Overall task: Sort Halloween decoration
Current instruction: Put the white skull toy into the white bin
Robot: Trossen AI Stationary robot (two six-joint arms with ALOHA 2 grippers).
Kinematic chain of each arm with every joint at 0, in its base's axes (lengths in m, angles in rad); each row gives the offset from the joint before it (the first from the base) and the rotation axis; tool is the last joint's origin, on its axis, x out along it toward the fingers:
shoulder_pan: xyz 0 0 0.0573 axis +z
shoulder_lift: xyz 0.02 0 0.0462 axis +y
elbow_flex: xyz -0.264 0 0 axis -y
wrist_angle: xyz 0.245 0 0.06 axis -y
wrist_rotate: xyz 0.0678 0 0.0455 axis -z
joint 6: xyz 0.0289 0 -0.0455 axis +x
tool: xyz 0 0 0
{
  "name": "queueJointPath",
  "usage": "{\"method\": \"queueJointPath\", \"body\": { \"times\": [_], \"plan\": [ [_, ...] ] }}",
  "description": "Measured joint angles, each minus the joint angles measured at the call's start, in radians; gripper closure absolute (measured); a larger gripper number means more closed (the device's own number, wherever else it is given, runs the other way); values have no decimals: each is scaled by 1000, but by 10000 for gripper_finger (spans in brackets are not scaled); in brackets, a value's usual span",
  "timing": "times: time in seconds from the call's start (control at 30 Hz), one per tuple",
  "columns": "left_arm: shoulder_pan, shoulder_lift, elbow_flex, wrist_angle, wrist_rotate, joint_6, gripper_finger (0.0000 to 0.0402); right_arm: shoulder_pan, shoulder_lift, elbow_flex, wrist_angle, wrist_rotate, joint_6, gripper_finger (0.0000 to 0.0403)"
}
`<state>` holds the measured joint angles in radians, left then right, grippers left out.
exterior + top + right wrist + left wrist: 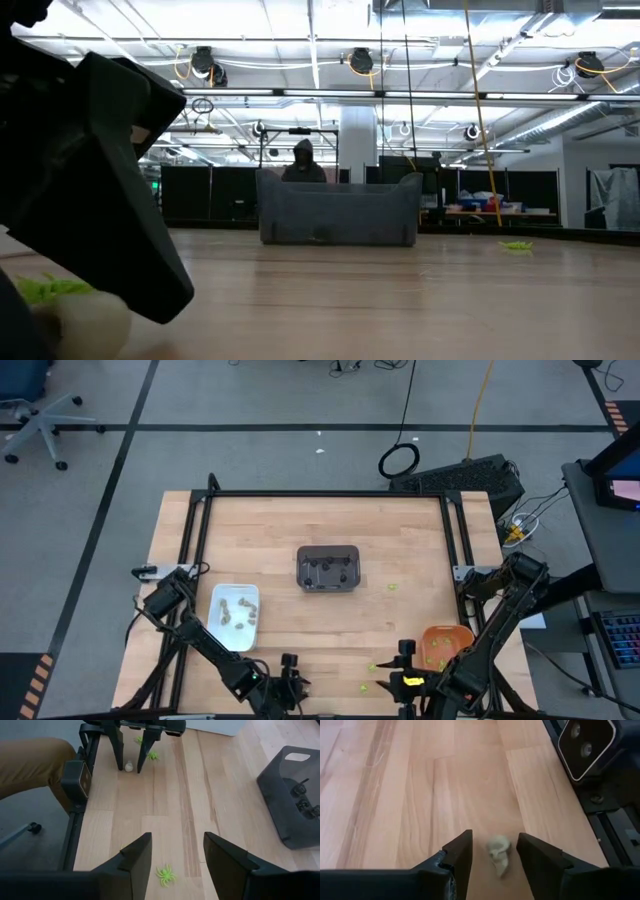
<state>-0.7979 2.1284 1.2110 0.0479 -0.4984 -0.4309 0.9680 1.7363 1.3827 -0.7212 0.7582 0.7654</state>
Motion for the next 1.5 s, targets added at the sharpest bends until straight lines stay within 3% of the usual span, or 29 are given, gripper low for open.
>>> {"method": "queueJointPath", "body": {
  "times": [0.13, 0.43, 0.83, 1.17, 1.33, 1.5],
  "plan": [
    [1, 2, 0, -3, 4, 4, 258, 0, 0, 0, 0, 0, 0, 236],
    [2, 3, 0, -6, 7, 29, 379, 0, 0, 0, 0, 0, 0, 236],
    [8, -2, -3, -23, -109, 28, 380, -6, 76, 0, 1, 30, -44, 236],
    [8, -140, -5, -206, -189, 36, 380, -6, 88, 0, 44, 28, -68, 236],
    [8, -201, -5, -267, -198, 141, 380, -12, 88, 0, 94, 29, -120, 236],
    [8, -242, -3, -308, -200, 343, 380, -29, 95, 0, 146, 31, -166, 236]
  ]
}}
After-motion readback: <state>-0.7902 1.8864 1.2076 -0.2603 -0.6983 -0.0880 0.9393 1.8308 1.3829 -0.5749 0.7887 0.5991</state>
